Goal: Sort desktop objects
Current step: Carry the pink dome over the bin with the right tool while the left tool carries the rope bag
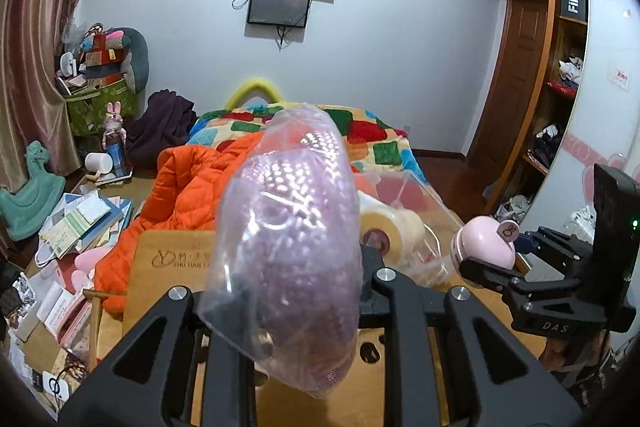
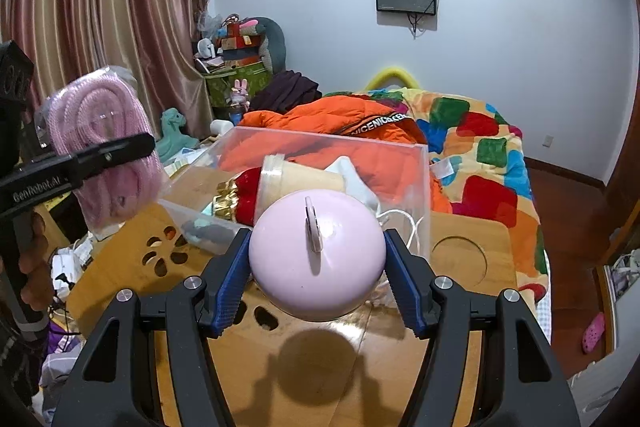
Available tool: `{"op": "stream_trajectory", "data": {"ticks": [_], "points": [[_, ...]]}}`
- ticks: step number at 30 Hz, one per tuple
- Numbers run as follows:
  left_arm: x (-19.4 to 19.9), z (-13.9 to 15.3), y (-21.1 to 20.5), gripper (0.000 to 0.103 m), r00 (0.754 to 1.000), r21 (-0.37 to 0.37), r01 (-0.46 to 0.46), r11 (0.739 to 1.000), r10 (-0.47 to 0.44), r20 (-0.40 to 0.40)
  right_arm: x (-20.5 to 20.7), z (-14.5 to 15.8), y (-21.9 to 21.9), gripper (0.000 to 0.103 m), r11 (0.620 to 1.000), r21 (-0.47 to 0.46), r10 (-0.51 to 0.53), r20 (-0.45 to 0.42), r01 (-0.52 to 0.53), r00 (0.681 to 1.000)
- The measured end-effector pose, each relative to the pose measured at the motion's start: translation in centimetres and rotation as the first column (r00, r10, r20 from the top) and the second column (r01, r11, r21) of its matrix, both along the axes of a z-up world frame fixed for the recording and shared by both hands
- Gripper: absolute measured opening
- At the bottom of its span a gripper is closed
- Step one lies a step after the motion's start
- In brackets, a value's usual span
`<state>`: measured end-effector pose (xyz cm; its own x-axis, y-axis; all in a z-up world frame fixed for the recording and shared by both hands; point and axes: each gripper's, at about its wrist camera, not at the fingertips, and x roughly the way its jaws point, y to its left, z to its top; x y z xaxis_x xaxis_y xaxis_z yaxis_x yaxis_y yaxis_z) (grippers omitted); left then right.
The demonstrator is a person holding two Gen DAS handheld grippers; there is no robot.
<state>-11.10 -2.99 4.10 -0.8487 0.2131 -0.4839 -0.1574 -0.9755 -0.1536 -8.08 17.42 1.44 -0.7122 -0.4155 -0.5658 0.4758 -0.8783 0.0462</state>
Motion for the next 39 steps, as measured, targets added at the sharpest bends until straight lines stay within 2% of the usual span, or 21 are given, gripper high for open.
{"op": "stream_trajectory", "data": {"ticks": [5,12,16,34,37,39], "points": [[-1.4,-0.1,-0.5,0.021,1.000,0.005,-0.030,1.000,0.030,-0.005,-1.5,0.1,0.2,0.061,1.000,0.009,-0.021,-0.001,0.021,1.000],[-3.9,-1.8,-0.9,0.021,0.998,0.044,-0.049,0.998,0.048,0.037,-3.6,0.2,0.7,0.061,0.996,0.037,-0.076,-0.023,0.077,0.997],[-5.1,-3.0,-0.4,0.021,0.997,0.032,-0.052,0.998,0.050,0.061,-4.6,-0.3,0.7,0.061,0.996,0.046,-0.081,-0.008,0.081,0.997],[-8.0,-4.1,1.8,0.022,0.995,-0.047,-0.030,0.998,0.034,0.091,-7.9,-2.3,-0.9,0.061,0.988,0.139,-0.064,0.024,0.060,0.998],[-8.2,-4.0,1.9,0.027,0.995,-0.044,-0.019,0.999,0.023,0.096,-8.2,-2.8,-1.6,0.061,0.985,0.166,-0.050,0.031,0.044,0.998],[-8.2,-3.9,1.9,0.037,0.995,-0.043,-0.014,0.999,0.017,0.094,-8.3,-3.1,-2.1,0.061,0.983,0.177,-0.043,0.037,0.036,0.998]]}}
